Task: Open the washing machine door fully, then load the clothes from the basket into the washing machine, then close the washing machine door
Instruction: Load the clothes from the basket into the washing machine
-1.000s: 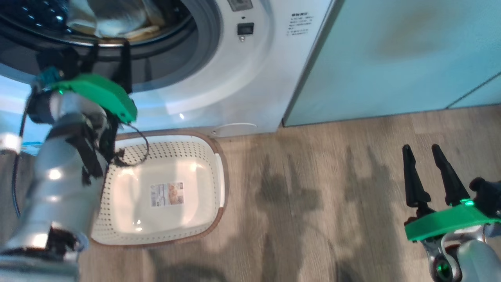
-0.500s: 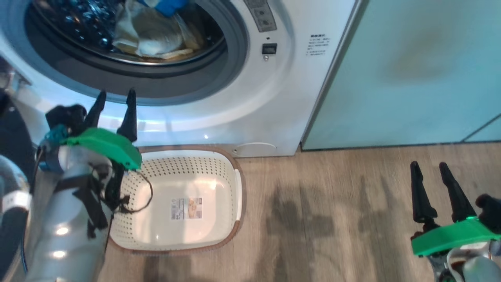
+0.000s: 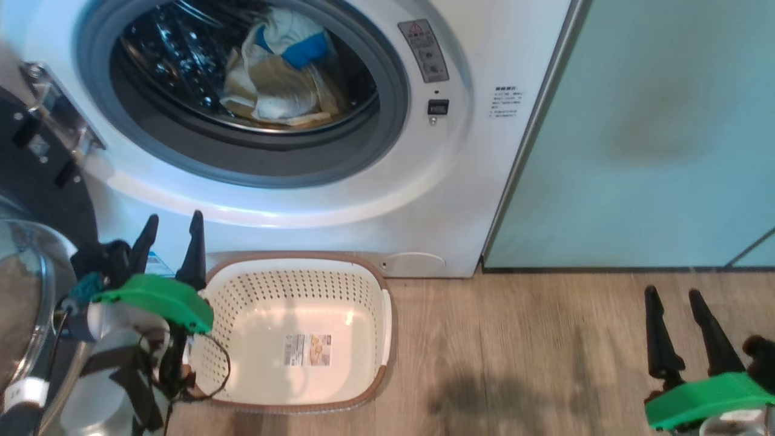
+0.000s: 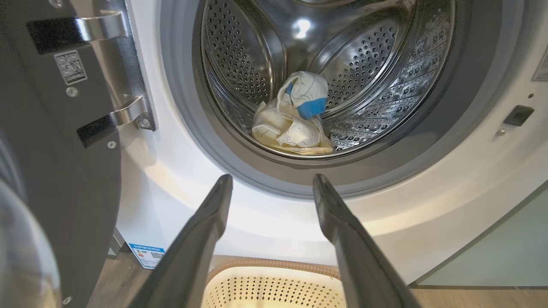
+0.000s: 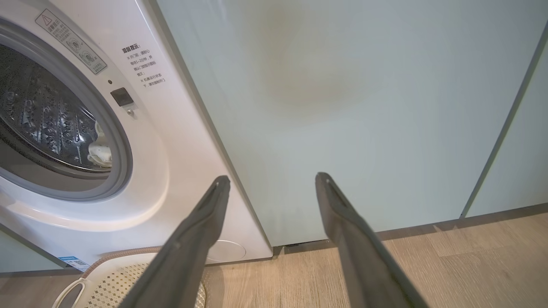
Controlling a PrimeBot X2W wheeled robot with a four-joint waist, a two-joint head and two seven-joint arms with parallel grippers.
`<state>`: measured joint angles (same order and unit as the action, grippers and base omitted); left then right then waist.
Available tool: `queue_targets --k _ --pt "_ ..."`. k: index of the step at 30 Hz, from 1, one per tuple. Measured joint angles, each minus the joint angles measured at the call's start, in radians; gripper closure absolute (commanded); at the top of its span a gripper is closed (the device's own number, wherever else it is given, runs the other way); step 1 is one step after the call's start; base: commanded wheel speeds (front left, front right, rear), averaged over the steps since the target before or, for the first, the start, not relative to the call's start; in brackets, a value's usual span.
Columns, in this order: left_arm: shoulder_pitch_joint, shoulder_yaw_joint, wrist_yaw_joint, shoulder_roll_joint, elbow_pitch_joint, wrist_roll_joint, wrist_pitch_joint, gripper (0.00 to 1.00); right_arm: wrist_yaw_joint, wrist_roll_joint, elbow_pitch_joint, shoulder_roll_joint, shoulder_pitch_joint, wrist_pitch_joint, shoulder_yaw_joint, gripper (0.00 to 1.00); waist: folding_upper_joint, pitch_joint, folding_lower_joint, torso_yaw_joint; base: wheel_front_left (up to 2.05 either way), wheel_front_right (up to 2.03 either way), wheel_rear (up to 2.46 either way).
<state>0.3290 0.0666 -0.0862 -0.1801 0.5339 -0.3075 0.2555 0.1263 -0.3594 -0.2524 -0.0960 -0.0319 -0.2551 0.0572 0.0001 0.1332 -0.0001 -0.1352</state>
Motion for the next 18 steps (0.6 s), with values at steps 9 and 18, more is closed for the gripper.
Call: queue_targets --k 9,18 --pt "-0.101 0.034 -0.018 0.008 -0.037 0.0 0.0 0.0 0.0 0.0 0.0 -0.002 0.048 0.0 -0.023 0.0 0.0 -0.064 0.0 0.02 0.0 0.0 0.0" --pt "-0.157 0.062 -0.026 0.012 -0.062 0.001 0.0 0.0 0.0 0.008 0.004 -0.002 0.078 0.0 -0.035 0.0 0.0 -0.104 0.0 0.021 0.0 0.0 0.0"
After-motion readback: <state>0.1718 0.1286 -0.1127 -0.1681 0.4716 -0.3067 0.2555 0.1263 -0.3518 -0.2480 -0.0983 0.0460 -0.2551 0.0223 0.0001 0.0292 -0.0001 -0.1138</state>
